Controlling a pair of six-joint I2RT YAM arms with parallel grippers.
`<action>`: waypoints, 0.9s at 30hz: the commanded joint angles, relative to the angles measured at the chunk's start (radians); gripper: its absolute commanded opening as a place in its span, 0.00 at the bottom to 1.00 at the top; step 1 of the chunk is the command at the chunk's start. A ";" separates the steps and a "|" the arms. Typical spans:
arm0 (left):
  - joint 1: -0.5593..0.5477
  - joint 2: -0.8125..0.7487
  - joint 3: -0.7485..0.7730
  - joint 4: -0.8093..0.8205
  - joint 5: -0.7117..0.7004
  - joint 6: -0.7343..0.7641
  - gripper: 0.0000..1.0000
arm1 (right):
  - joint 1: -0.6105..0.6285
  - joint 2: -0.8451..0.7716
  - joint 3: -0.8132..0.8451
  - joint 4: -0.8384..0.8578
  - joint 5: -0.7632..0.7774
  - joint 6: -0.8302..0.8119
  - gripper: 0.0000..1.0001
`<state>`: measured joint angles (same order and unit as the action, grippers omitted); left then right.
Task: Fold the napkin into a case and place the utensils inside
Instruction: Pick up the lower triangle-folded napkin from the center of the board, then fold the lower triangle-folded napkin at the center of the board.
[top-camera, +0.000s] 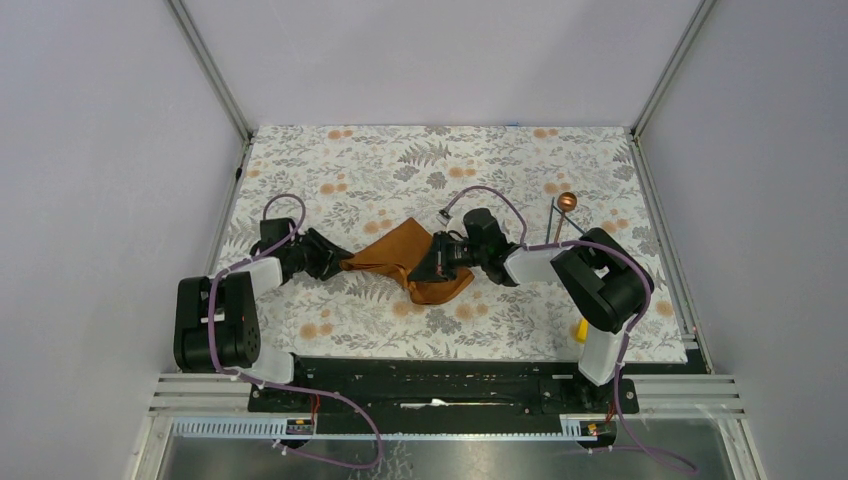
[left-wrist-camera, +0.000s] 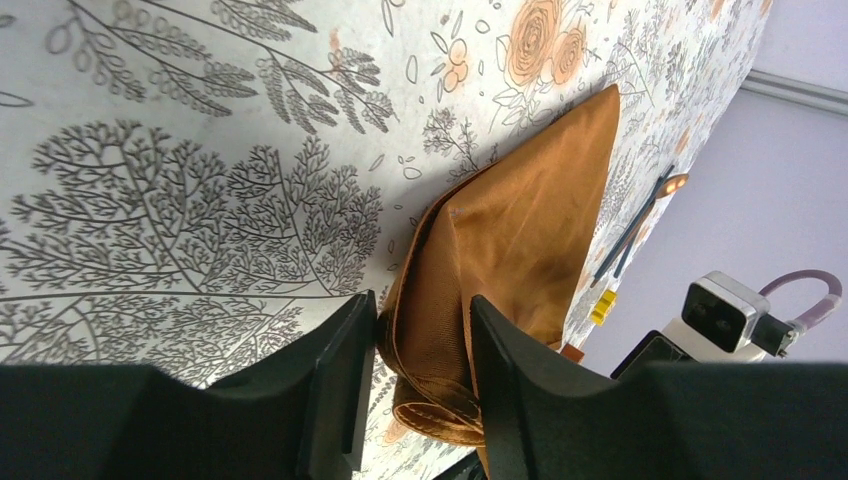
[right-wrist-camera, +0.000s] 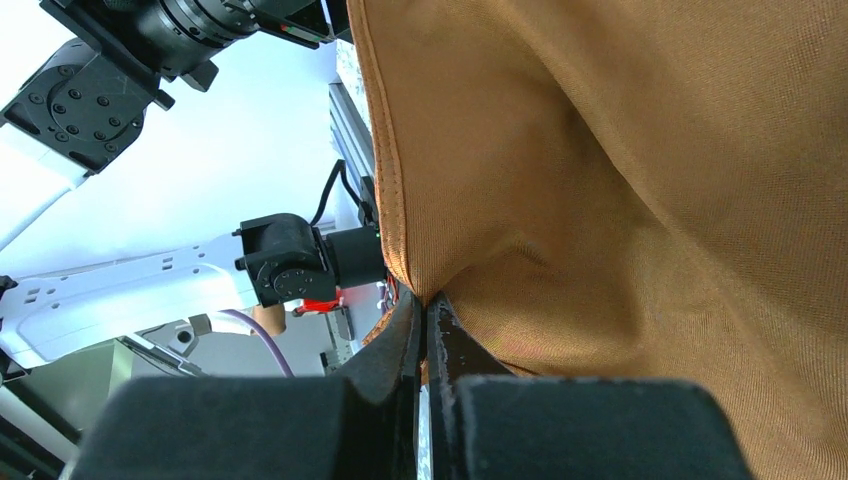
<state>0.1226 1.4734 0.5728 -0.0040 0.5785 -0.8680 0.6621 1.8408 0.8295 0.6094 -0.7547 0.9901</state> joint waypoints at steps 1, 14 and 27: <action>-0.022 -0.015 0.043 0.062 0.003 -0.023 0.38 | -0.010 -0.045 -0.006 0.060 -0.034 0.010 0.00; -0.144 0.037 0.230 -0.062 -0.079 -0.079 0.11 | -0.087 -0.009 -0.047 -0.044 -0.136 -0.003 0.00; -0.312 0.202 0.481 -0.243 -0.307 -0.160 0.13 | -0.115 0.028 0.022 -0.354 -0.177 -0.266 0.00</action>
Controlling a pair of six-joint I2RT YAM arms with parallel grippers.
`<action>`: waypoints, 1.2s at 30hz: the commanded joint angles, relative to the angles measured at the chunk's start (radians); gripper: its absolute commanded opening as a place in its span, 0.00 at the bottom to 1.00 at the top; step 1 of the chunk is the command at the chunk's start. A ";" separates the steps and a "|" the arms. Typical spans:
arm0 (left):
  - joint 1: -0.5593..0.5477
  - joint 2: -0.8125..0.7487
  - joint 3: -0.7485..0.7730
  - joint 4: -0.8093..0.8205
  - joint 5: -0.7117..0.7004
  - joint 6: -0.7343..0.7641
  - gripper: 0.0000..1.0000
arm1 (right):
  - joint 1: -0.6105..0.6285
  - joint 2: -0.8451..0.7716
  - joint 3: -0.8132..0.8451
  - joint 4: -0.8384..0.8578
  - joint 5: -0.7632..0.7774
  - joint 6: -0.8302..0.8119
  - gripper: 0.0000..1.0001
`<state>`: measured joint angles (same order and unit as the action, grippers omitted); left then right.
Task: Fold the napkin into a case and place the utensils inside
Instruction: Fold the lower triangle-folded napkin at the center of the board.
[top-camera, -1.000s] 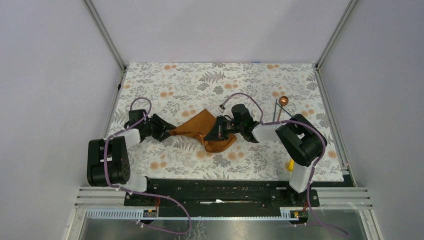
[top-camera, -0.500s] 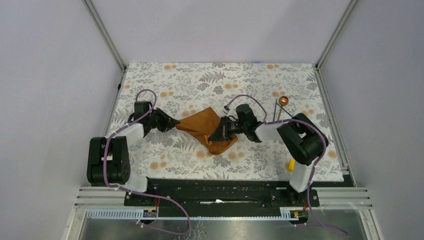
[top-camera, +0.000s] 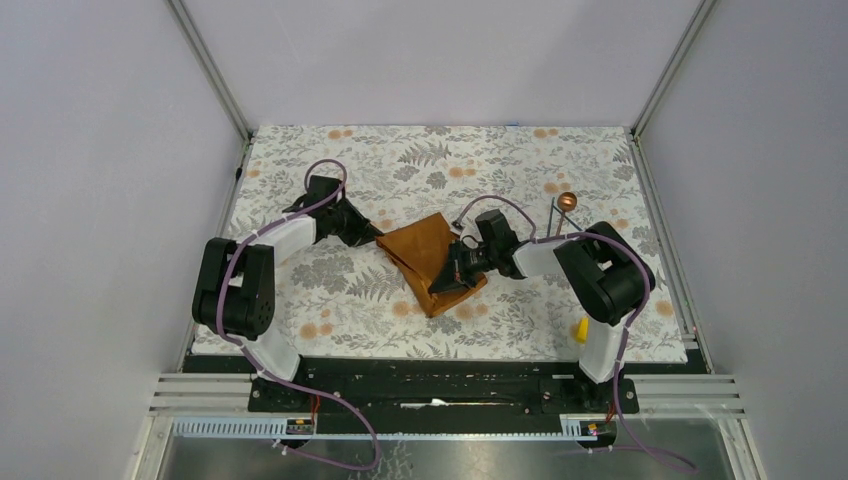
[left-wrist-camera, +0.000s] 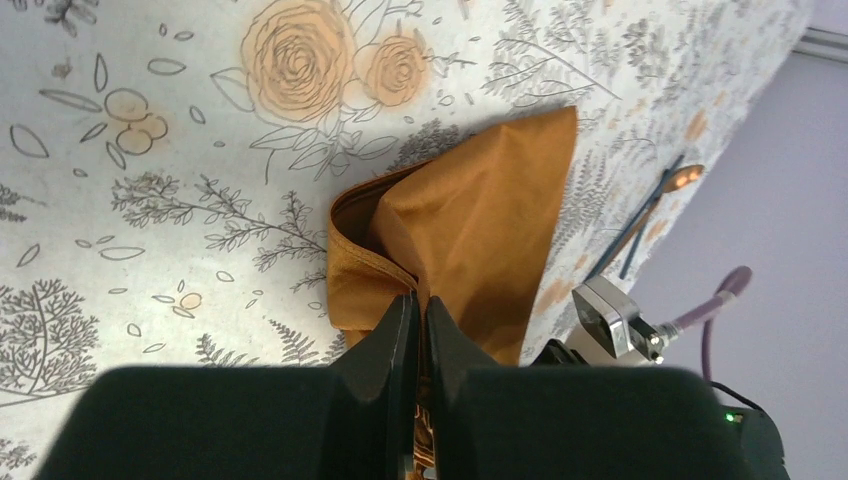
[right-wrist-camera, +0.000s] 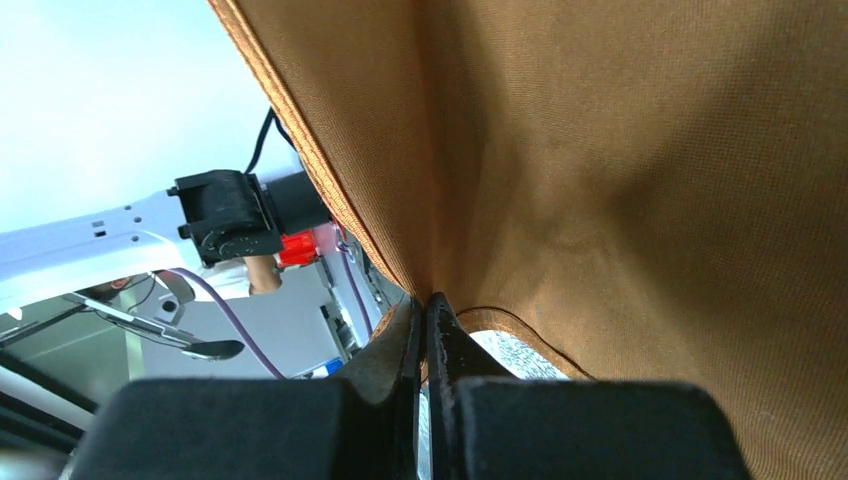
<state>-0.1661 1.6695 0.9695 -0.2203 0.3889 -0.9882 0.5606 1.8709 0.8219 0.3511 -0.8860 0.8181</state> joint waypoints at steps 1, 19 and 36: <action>-0.034 0.014 0.096 -0.037 -0.131 -0.044 0.14 | -0.016 -0.002 0.028 -0.098 -0.046 -0.099 0.00; 0.128 -0.192 -0.115 -0.059 -0.068 0.062 0.08 | 0.153 0.019 0.192 -0.160 0.000 -0.107 0.00; 0.246 -0.260 -0.240 -0.006 0.119 0.151 0.61 | 0.193 0.063 0.218 -0.088 0.003 -0.029 0.00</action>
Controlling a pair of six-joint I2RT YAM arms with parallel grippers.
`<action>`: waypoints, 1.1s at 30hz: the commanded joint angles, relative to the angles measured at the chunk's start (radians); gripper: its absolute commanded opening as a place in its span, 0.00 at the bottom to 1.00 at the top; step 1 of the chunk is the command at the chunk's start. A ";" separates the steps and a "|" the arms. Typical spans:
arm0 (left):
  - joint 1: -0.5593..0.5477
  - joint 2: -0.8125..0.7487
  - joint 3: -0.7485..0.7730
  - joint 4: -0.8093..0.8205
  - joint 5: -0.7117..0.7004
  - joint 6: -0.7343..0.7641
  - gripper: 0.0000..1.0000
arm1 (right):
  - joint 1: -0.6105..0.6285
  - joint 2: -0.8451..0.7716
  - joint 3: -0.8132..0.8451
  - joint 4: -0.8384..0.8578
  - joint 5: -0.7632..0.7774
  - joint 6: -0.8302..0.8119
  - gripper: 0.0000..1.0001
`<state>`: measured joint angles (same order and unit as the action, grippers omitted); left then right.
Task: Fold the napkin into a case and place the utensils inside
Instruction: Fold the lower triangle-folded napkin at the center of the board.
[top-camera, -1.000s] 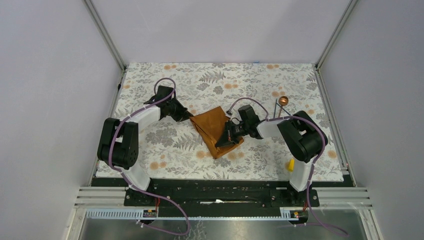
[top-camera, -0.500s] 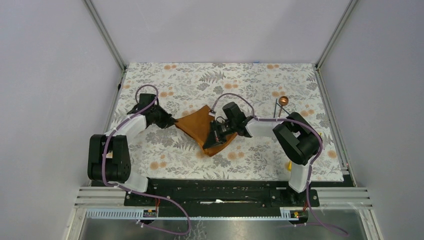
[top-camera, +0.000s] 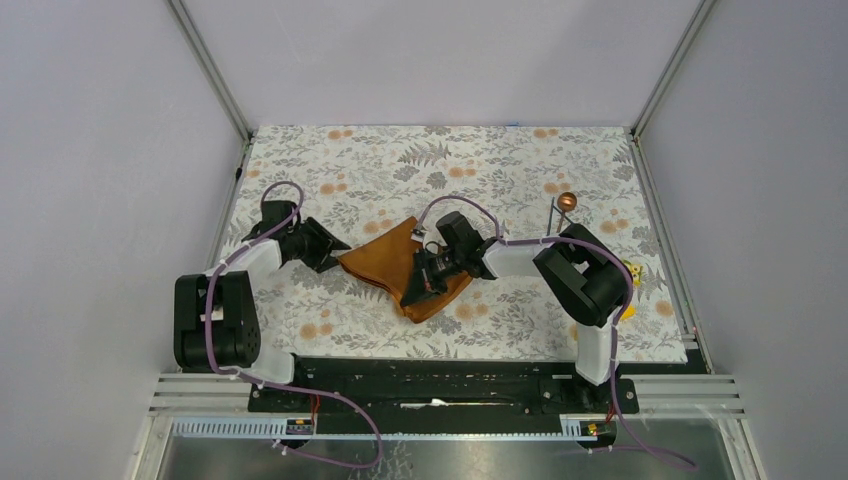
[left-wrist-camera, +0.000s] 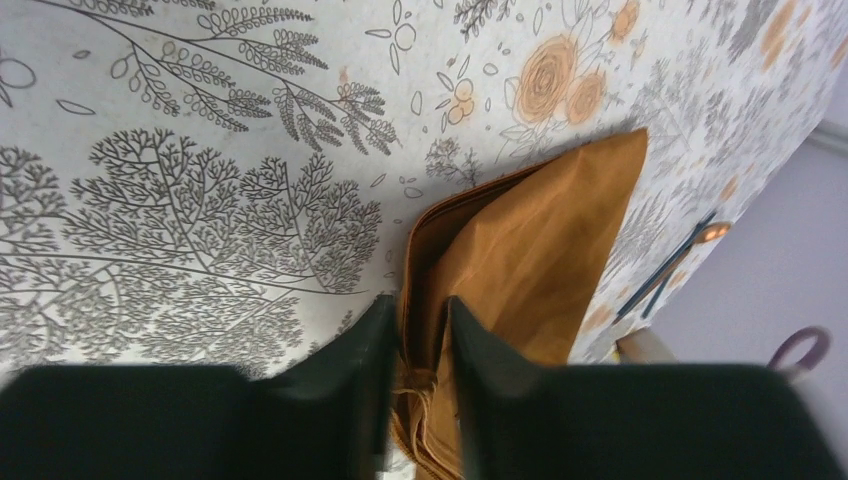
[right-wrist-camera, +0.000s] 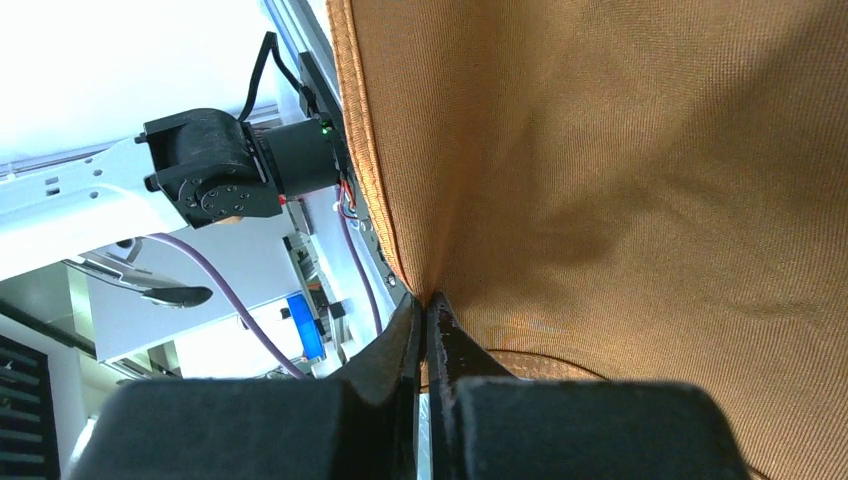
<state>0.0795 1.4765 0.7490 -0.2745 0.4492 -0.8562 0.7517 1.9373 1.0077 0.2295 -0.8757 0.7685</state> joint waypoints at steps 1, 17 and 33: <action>0.001 -0.082 -0.024 0.040 0.049 0.022 0.66 | 0.002 -0.003 0.032 0.035 -0.009 0.021 0.00; -0.045 -0.048 0.015 -0.035 -0.044 0.143 0.75 | 0.002 -0.006 0.031 0.067 -0.029 0.037 0.00; -0.067 0.062 0.029 0.081 -0.046 0.119 0.41 | 0.002 -0.005 0.013 0.127 -0.059 0.063 0.00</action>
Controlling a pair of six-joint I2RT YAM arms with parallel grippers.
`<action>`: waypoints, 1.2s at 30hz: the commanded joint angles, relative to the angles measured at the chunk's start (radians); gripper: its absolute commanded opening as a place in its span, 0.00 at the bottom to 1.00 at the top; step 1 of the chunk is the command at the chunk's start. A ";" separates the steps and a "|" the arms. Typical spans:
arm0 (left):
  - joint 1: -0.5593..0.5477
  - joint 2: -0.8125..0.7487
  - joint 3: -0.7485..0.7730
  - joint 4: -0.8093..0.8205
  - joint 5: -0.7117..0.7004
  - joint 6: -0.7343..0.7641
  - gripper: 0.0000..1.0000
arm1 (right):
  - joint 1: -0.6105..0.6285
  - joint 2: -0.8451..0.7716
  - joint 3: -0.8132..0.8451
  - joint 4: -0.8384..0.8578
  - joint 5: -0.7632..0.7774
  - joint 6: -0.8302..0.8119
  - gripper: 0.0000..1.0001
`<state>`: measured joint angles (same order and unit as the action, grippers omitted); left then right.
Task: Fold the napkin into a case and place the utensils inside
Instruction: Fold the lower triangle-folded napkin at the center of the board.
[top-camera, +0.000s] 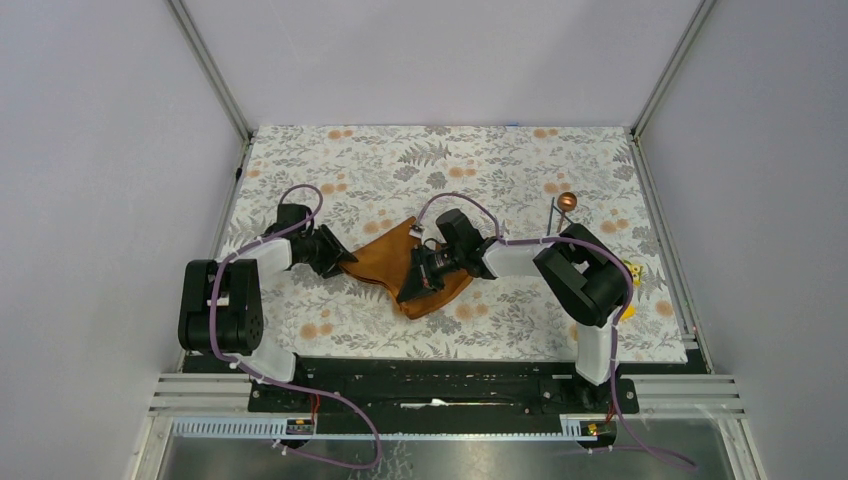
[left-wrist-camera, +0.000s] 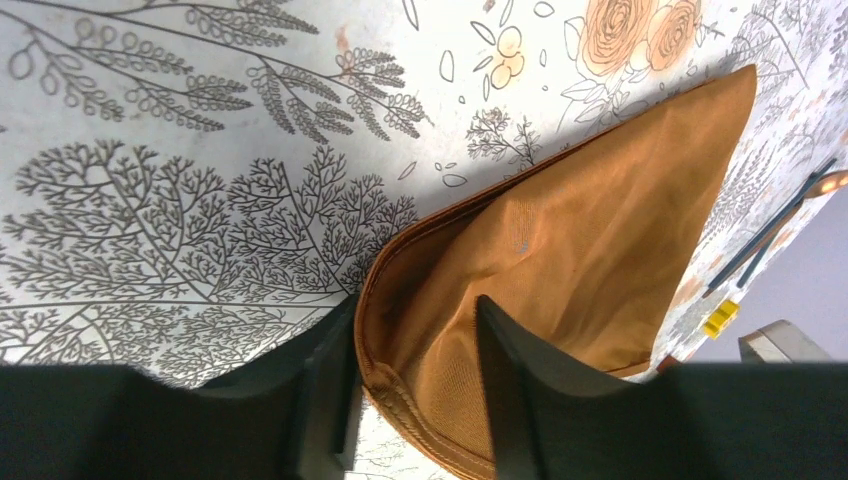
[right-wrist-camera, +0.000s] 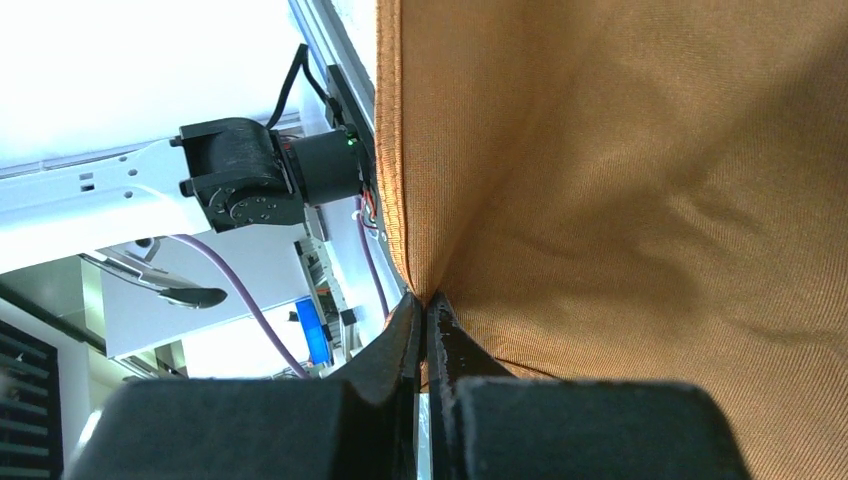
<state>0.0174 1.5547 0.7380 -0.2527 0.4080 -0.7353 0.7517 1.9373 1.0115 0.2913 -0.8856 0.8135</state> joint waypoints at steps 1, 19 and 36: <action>-0.005 -0.027 0.045 0.045 -0.019 0.002 0.36 | 0.002 -0.003 0.003 0.078 -0.059 0.021 0.00; -0.177 0.053 0.378 -0.471 -0.459 -0.063 0.00 | 0.039 0.131 -0.134 0.500 -0.201 0.146 0.00; -0.400 0.495 0.825 -0.866 -0.730 -0.451 0.00 | -0.007 0.063 -0.155 0.177 -0.091 -0.095 0.01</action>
<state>-0.3664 2.0052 1.4818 -1.0767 -0.2272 -1.1164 0.7433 2.0644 0.8299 0.6888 -0.9855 0.8867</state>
